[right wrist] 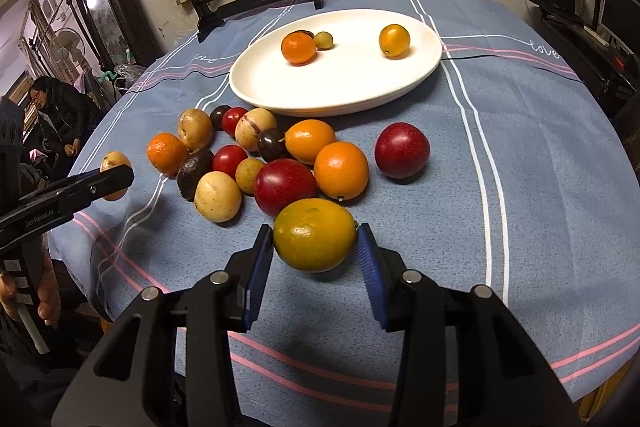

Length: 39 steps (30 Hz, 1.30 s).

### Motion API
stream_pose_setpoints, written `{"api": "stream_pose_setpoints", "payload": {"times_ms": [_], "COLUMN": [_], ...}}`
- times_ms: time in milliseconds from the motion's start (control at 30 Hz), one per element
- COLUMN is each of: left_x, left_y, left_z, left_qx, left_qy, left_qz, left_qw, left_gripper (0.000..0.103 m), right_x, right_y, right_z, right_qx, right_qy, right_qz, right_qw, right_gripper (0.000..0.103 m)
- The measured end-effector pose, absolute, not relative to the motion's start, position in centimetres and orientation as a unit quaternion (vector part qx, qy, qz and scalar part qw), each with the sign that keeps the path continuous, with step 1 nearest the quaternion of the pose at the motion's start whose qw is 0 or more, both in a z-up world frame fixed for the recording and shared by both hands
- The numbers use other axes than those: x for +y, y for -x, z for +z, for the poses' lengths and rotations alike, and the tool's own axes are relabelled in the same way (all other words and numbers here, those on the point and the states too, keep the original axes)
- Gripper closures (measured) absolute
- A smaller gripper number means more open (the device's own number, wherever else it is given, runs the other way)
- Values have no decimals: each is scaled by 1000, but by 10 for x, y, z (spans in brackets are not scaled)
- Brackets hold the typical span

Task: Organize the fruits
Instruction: 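Grasp the yellow-green citrus with the right tool while the left tool grasps a pale round fruit, then lower both fruits onto the white plate and open both tools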

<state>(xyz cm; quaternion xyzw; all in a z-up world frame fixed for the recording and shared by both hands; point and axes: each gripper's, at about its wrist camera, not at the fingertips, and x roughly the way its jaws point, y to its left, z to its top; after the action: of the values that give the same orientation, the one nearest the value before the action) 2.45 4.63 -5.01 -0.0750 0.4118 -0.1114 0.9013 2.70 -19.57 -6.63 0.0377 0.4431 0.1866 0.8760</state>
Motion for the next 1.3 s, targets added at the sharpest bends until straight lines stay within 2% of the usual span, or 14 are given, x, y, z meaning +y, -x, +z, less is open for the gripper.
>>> {"api": "stream_pose_setpoints", "payload": {"times_ms": [333,500,767,967,1000,1033,1100,1200,1267,1300], "left_x": [25,13,4,4,5,6,9,11,15,17], "left_y": [-85,-145,-240,-265,-268,-269,-265,-251,-234,-224], "left_z": [-27,-14,-38,-55,-55,-54,-44,-24,-10,-3], "left_qx": [409,413,458,477,476,472,451,427,414,407], "left_qy": [55,51,70,71,74,76,82,79,86,91], "left_qz": [-133,-139,-120,-107,-107,-107,-106,-110,-114,-119], "left_qw": [901,899,878,870,870,872,882,894,899,901], "left_gripper": [57,56,56,56,54,45,35,35,35,35], "right_x": [-189,-180,-160,-150,-148,-147,-148,-158,-170,-173], "right_y": [-60,-127,-261,-302,-305,-310,-312,-305,-291,-284], "right_z": [-38,-16,-29,-50,-52,-55,-55,-40,-22,-16], "right_qx": [419,411,454,483,486,492,499,478,460,452], "right_qy": [-32,-12,-13,-8,-9,-8,-7,-18,-30,-33], "right_qz": [196,204,170,164,164,166,163,157,156,156], "right_qw": [886,889,875,860,858,854,851,864,874,877], "right_gripper": [60,60,60,60,59,59,56,55,48,41]}}
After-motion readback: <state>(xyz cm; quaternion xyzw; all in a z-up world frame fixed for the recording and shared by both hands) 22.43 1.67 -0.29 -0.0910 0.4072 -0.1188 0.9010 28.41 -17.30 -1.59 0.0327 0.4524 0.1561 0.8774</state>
